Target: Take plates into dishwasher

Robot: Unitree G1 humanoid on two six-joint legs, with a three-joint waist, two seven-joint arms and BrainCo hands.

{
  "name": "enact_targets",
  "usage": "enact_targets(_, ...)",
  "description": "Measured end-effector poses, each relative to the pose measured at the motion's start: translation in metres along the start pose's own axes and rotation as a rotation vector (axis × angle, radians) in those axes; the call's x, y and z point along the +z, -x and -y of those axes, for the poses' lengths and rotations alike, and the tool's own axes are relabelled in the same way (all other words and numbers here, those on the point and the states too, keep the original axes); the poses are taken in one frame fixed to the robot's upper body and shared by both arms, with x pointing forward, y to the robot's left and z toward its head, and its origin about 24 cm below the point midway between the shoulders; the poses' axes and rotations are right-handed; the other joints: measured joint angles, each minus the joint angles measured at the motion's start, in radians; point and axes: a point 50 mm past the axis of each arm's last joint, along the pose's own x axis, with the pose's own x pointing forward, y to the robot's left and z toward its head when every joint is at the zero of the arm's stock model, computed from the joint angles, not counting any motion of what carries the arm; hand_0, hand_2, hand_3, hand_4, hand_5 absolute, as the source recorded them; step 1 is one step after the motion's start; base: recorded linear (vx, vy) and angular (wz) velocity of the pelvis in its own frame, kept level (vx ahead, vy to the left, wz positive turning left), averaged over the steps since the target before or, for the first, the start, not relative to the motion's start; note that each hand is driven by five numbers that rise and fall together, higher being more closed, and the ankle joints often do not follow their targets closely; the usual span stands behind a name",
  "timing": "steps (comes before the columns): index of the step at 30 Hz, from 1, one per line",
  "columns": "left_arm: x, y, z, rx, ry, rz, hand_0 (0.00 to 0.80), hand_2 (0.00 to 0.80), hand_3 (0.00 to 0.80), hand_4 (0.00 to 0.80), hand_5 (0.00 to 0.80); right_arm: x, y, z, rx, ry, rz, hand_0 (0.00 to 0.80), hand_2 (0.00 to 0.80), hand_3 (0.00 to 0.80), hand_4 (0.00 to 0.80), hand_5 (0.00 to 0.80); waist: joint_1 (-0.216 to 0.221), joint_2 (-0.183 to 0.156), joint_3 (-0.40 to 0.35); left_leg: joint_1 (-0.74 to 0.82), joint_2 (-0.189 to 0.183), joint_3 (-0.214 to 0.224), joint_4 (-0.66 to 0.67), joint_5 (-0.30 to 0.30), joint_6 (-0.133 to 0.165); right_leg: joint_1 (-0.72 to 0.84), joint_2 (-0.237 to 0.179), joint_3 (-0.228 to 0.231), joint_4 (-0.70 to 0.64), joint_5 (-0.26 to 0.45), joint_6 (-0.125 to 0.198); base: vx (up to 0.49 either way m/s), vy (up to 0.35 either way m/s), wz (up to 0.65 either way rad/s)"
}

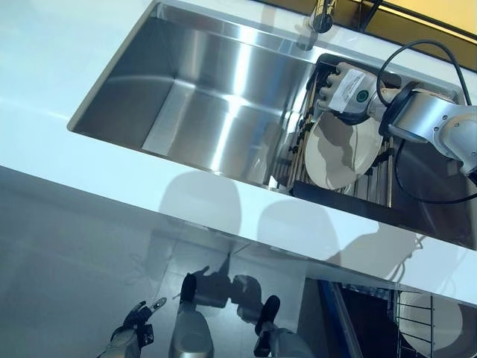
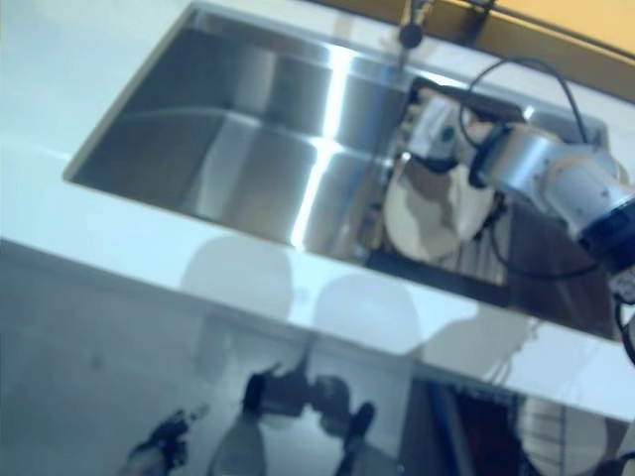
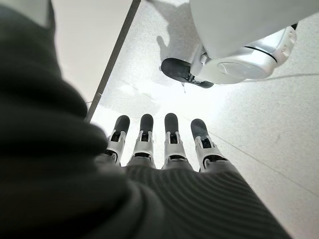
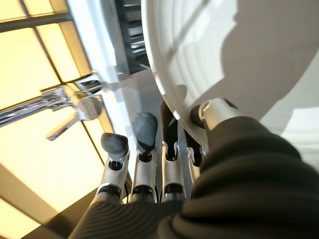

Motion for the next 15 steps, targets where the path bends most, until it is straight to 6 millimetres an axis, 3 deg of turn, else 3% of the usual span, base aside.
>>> enact_targets(8,-0.005,0.001,0.002,0.007,0.007,-0.015,0.000,0.000,0.000,0.000,0.000,-0.023,0.012,-0.002,-0.010,-0.060,-0.129,0.800,0.800,0.800,0.800,0.800,-0.024,-0.016,-0.023,0.043,0.004,0.021,-0.001,-0.001,-0.001,0.030,0.002,0.020,0.000,0.001,-0.001,0.058,0.002,-0.06)
enact_targets(15,-0.027,0.005,0.002,0.014,-0.005,-0.077,0.000,0.000,0.000,0.000,0.000,-0.051,0.026,-0.019,0.042,-0.222,-0.354,0.800,0.800,0.800,0.800,0.800,-0.038,-0.028,-0.128,0.090,0.005,0.073,-0.001,-0.014,0.003,0.048,0.001,0.060,0.000,0.002,-0.001,0.086,0.026,-0.16)
